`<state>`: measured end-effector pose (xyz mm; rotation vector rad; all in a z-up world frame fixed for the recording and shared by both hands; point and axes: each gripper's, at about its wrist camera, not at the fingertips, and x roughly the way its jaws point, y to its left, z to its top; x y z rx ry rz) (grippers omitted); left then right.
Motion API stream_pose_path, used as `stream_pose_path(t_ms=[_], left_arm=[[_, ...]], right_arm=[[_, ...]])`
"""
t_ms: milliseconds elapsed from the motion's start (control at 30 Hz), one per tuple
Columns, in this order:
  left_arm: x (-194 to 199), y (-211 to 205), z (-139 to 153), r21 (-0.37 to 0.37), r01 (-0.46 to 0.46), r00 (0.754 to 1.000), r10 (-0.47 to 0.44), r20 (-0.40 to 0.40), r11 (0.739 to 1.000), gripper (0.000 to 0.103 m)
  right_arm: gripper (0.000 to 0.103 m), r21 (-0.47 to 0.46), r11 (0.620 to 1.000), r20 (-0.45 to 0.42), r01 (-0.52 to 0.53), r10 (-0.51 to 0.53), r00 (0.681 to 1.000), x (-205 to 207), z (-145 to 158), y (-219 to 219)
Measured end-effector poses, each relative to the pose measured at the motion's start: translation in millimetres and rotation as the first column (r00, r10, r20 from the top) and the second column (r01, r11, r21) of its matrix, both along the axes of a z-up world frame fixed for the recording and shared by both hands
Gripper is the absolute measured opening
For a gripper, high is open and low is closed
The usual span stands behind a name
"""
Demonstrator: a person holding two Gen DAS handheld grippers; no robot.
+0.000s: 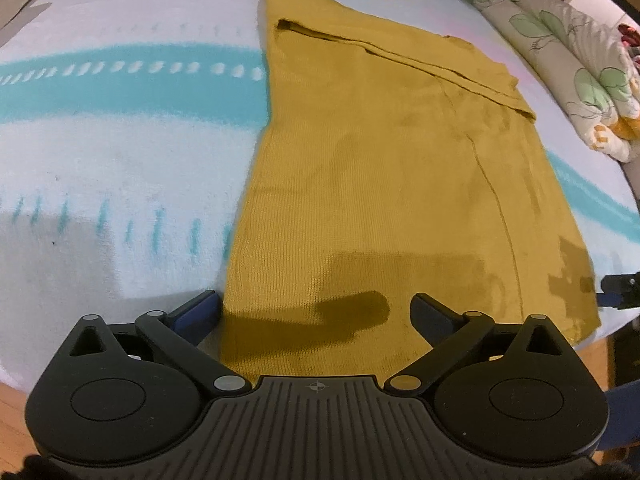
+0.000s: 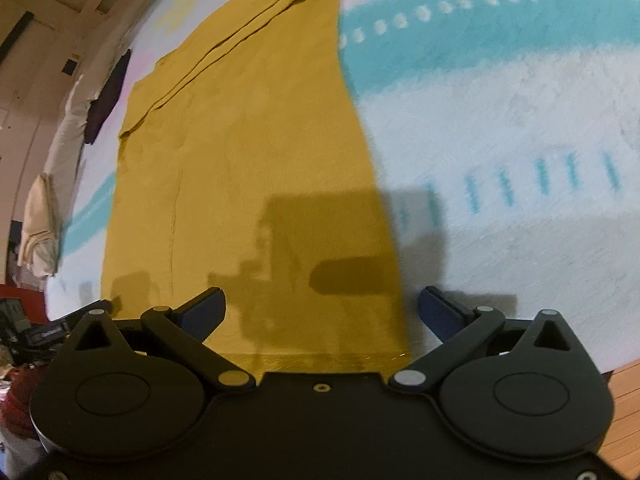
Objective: Fold small clothes
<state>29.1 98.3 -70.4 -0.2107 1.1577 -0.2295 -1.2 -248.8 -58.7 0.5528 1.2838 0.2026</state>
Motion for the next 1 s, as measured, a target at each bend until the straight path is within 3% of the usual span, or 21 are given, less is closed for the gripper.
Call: stream_pose_path(t_ms=[200, 400, 467, 500, 567, 600, 667, 733, 767, 867, 1000], left_arm=[[3, 3, 0, -0.019, -0.045, 0.999, 0.045, -0.009, 0.999, 0.100], [0, 9, 6, 0.042, -0.090, 0.996, 0.091, -0.001, 0.995, 0.067], [-2, 11, 8, 0.073, -0.103, 0.995, 0.103, 0.015, 0.992, 0.044], [-3, 13, 9, 0.085, -0.113, 0.993, 0.112, 0.023, 0.990, 0.039], [-4, 19, 10, 0.077, -0.139, 0.990, 0.137, 0.028, 0.987, 0.025], [-4, 22, 11, 0.070, -0.149, 0.989, 0.147, 0.031, 0.986, 0.022], [-4, 25, 11, 0.058, -0.162, 0.986, 0.160, 0.034, 0.985, 0.016], [-5, 24, 13, 0.053, -0.159, 0.987, 0.157, 0.045, 0.986, 0.009], [-5, 24, 14, 0.047, -0.158, 0.987, 0.156, 0.050, 0.986, 0.006], [-8, 27, 18, 0.008, -0.158, 0.985, 0.157, 0.072, 0.987, 0.005], [-9, 26, 28, -0.029, -0.167, 0.978, 0.169, 0.126, 0.986, 0.005]], right_arm=[[0.103, -0.004, 1.000, -0.005, -0.010, 0.010, 1.000, 1, 0, 3], [0.103, -0.025, 0.999, 0.004, -0.035, 0.035, 0.999, 1, 1, 8], [0.103, -0.041, 0.998, 0.001, -0.046, 0.046, 0.999, 3, 1, 11], [0.102, -0.050, 0.997, 0.000, -0.051, 0.051, 0.999, 3, 2, 13], [0.096, -0.086, 0.994, 0.000, -0.069, 0.069, 0.998, 3, 3, 17], [0.089, -0.113, 0.990, 0.000, -0.079, 0.080, 0.997, 3, 5, 20], [0.065, -0.153, 0.985, 0.006, -0.083, 0.085, 0.996, 2, 8, 21], [0.024, -0.196, 0.978, 0.016, -0.073, 0.077, 0.997, 1, 11, 19], [0.014, -0.194, 0.979, 0.023, -0.066, 0.072, 0.997, 1, 12, 17], [0.014, -0.081, 0.995, 0.044, -0.061, 0.064, 0.997, -1, 12, 13], [0.014, -0.032, 0.997, 0.118, -0.076, 0.079, 0.990, -2, 24, 14]])
